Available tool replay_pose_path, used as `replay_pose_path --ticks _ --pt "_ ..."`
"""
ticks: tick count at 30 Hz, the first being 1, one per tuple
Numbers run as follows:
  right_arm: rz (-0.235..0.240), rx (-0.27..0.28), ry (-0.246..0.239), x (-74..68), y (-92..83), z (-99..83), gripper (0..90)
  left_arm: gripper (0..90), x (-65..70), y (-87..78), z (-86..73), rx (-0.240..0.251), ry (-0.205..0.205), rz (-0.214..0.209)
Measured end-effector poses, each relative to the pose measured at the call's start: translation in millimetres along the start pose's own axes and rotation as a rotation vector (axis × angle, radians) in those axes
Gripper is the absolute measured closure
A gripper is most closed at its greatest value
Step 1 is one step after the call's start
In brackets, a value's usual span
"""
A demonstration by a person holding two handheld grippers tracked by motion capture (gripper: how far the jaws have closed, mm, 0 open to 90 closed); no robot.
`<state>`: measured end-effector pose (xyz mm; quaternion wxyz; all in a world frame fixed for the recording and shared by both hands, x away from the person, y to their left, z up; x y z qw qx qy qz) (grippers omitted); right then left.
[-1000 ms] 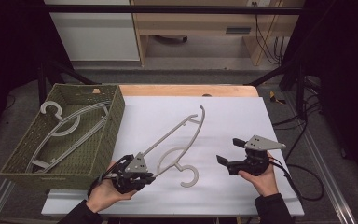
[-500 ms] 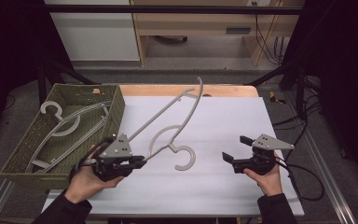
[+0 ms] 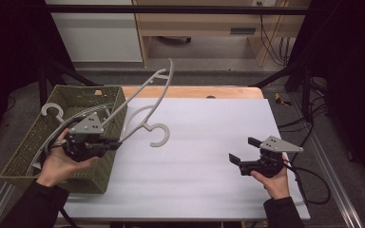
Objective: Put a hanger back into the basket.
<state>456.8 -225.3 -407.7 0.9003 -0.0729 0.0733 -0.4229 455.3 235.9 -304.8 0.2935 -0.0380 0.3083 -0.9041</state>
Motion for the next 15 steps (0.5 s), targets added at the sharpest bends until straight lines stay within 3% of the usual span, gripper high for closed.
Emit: replay_pose_path --ticks 3,15 --pt "0.000 -0.008 -0.001 0.0 1.4 -0.8 5.1 82.1 -18.3 -4.0 -14.4 -0.027 -0.024 0.015" --pt "-0.007 -0.015 -0.012 0.1 2.1 -1.5 4.8 82.1 -54.1 -25.5 -57.4 -0.053 -0.091 0.041"
Point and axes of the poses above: each handheld gripper's, and its own axes: y roughly forward along the jaws, z roughly out of its top, x roughly to its right, the point moved 3 cm from there along y, roughly forward along the jaws, and after that the axes turned 10 degrees about x, right-handed, at the moved point
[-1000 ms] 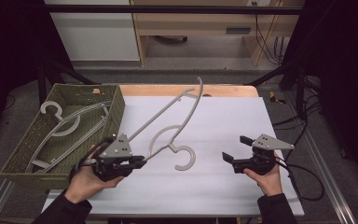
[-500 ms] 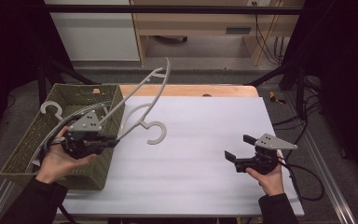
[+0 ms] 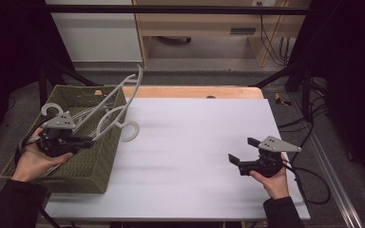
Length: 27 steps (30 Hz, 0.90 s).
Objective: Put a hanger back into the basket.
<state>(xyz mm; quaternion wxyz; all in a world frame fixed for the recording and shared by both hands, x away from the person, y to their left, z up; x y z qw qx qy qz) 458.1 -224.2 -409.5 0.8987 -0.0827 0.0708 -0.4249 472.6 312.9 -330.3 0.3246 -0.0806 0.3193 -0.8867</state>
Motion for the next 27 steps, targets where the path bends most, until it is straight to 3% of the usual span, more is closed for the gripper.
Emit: replay_pose_path --ticks 11,27 --pt "-0.007 -0.007 -0.003 0.2 0.3 -0.5 4.8 82.1 -26.1 -12.7 -33.4 -0.030 -0.036 -0.015" --pt "-0.006 -0.013 -0.004 -0.1 0.7 -1.3 4.7 82.0 -45.3 -20.4 -66.5 -0.071 -0.087 -0.018"
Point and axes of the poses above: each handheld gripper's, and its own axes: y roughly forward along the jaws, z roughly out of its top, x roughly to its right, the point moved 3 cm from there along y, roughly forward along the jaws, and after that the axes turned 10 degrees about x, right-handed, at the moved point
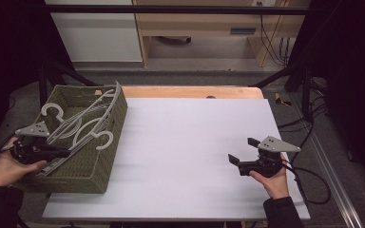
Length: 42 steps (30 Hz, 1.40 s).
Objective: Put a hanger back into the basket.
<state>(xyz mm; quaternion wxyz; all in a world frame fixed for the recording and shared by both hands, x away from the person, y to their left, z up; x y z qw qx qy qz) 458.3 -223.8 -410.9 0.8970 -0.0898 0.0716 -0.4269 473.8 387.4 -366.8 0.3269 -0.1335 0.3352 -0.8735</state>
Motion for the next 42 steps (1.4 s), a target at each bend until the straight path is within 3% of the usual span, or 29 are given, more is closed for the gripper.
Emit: replay_pose_path --ticks 1,4,8,12,18,21,27,28,30,33,37,42 --pt "0.000 -0.002 -0.001 0.0 0.0 -0.1 4.6 82.0 -4.0 1.2 -3.1 -0.023 -0.011 0.017" --pt "0.001 -0.002 -0.005 0.0 0.2 -0.3 4.5 82.0 -7.6 2.2 -7.1 -0.031 -0.022 0.022" --pt "0.002 -0.003 -0.004 -0.1 0.3 -0.3 4.5 81.9 -11.4 2.9 -13.0 -0.037 -0.037 0.016" --pt "0.001 -0.008 -0.003 -0.5 0.7 -0.8 4.4 81.8 -10.3 9.7 -13.4 -0.073 -0.037 0.004" --pt "0.003 -0.007 -0.002 -0.5 0.3 -0.5 4.3 81.5 -11.1 14.0 -15.3 -0.066 -0.064 0.001" --pt "0.003 -0.008 -0.004 -0.6 0.6 -0.7 4.2 80.6 -10.2 18.0 -16.7 -0.092 -0.051 0.023" --pt "0.006 -0.010 -0.004 -0.9 0.8 -0.9 4.1 78.6 -7.5 20.3 -14.7 -0.094 -0.038 0.091" --pt "0.006 -0.010 -0.004 -1.0 1.0 -1.0 4.0 69.6 -5.5 21.9 -12.6 -0.098 -0.016 0.128" --pt "0.005 -0.011 -0.006 -0.9 1.1 -1.1 4.0 58.7 -4.6 23.0 -10.8 -0.095 -0.009 0.147" --pt "0.005 -0.011 -0.007 -1.0 1.1 -1.1 4.0 51.6 -0.4 30.0 -3.2 -0.080 0.016 0.177" --pt "0.005 -0.009 -0.006 -0.9 0.8 -0.9 4.0 47.0 1.9 38.6 0.0 -0.079 0.032 0.197" --pt "0.007 -0.010 -0.008 -1.1 0.9 -1.1 4.0 46.9 2.3 51.4 0.1 -0.139 0.051 0.221"
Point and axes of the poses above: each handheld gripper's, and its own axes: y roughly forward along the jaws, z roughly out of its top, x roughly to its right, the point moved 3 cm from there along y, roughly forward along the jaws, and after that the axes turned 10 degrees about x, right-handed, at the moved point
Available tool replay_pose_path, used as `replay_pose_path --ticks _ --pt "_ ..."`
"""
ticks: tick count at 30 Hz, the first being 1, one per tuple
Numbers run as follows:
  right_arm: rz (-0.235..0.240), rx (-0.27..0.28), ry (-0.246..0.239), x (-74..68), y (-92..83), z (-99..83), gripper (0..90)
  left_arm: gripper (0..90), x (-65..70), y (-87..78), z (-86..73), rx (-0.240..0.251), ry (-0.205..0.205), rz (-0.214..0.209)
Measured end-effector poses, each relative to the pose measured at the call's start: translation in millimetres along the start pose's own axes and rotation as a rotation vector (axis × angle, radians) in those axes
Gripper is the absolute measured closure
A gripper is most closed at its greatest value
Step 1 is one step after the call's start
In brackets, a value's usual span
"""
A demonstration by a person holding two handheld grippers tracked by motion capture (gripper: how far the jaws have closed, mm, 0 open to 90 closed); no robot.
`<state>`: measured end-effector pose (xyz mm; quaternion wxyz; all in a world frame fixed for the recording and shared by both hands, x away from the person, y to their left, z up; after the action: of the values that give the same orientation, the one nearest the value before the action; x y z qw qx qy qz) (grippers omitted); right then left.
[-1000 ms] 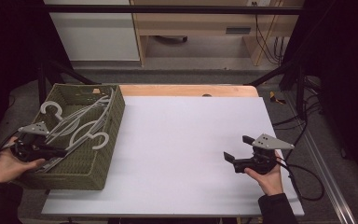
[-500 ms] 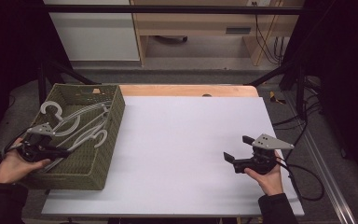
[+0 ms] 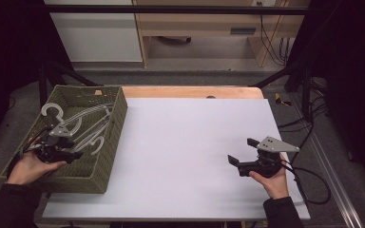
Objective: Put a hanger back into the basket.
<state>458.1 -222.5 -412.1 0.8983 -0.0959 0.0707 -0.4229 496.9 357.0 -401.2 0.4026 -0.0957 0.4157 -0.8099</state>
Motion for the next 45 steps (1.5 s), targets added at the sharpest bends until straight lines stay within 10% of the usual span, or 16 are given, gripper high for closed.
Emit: replay_pose_path --ticks 8,21,28,33,45 --pt "0.001 -0.003 -0.001 -0.3 0.5 -0.4 4.0 57.3 -0.8 10.6 -3.4 -0.105 0.011 0.060" --pt "0.002 -0.003 -0.006 0.3 -0.2 -0.2 3.9 78.3 -14.0 -15.5 7.3 -0.055 -0.008 0.156" --pt "0.002 -0.004 -0.007 0.4 -0.2 -0.2 3.9 76.3 -36.2 -20.5 2.3 0.041 -0.129 0.150" --pt "0.000 -0.003 -0.004 0.2 0.6 -0.4 3.9 74.4 -60.0 -23.1 -5.7 0.099 -0.244 0.257" --pt "0.001 -0.004 -0.003 0.3 0.1 -0.4 3.9 65.7 -84.1 -16.1 -17.2 0.104 -0.362 0.356"
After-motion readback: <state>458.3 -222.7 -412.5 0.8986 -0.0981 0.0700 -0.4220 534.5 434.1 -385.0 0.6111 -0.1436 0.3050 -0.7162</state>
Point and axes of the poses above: each handheld gripper's, and its own axes: y roughly forward along the jaws, z roughly out of its top, x roughly to its right, the point moved 3 cm from there along y, roughly forward along the jaws, and after that the axes turned 10 degrees about x, right-handed, at the moved point
